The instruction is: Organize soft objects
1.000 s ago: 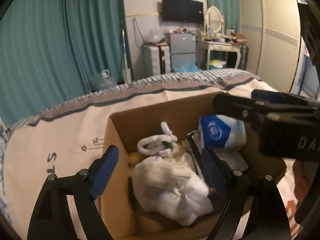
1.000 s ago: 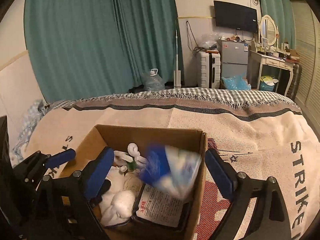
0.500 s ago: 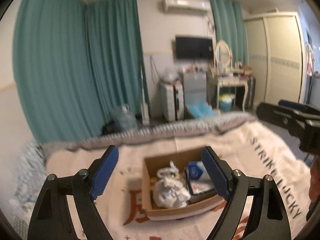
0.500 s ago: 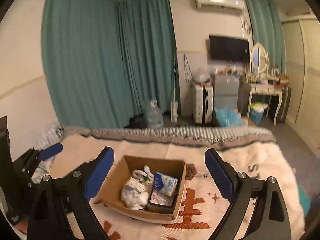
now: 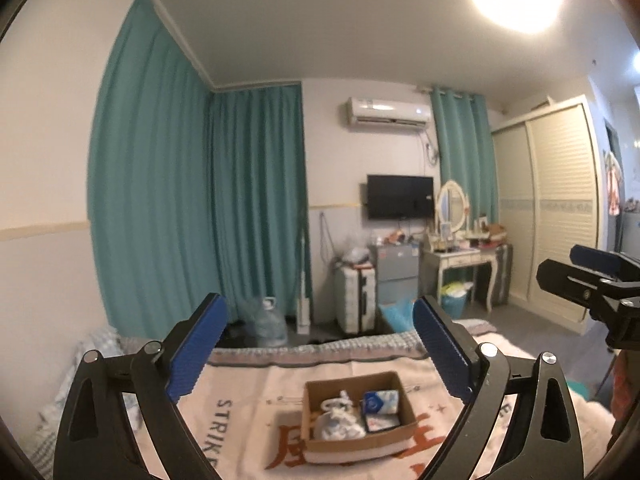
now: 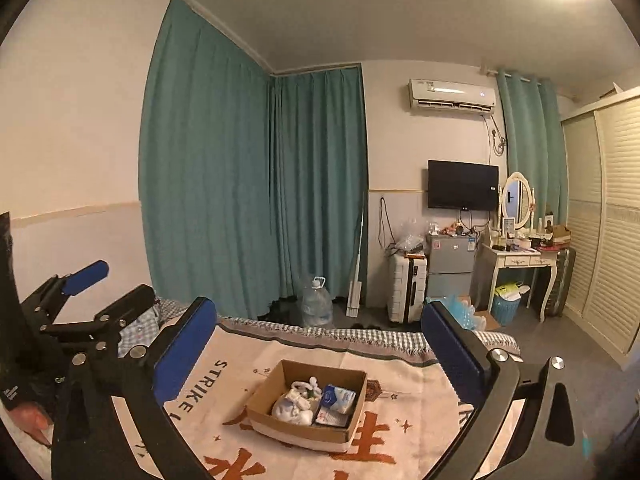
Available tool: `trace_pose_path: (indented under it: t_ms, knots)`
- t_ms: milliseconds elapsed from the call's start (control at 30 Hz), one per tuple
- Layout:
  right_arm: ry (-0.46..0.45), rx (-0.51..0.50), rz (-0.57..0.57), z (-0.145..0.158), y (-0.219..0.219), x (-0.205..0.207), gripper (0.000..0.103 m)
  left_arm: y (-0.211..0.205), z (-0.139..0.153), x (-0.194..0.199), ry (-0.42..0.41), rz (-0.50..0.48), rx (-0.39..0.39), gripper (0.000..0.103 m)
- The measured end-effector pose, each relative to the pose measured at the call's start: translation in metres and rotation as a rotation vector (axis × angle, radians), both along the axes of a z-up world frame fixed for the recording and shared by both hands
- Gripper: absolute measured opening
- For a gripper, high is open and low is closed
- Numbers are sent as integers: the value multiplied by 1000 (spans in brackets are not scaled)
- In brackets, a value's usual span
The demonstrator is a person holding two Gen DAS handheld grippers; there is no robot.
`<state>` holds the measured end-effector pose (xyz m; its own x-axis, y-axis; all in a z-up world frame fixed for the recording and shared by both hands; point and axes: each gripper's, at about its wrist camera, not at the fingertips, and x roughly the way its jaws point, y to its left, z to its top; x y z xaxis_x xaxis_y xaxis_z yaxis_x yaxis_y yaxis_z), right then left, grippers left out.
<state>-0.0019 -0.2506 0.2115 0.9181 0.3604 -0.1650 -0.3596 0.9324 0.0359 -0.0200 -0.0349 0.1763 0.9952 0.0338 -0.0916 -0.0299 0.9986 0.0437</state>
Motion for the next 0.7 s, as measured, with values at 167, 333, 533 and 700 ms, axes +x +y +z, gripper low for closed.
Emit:
trace_pose_path:
  t_ms: [167,333,533,700]
  knots:
    - [-8,18,-31,-19,0,-19,103,7,-12,-22,-39,51,-25,96]
    - [-5,9,-38,-52,8,-9,103,12,-41,-13,-4,69,-61,96]
    - [90,-26,-39,-119,18,38,103,0,-100,25,116,80,5,96]
    - [161,-40,-45,-156,20,69,103,0,-133,53,201,97,10,96]
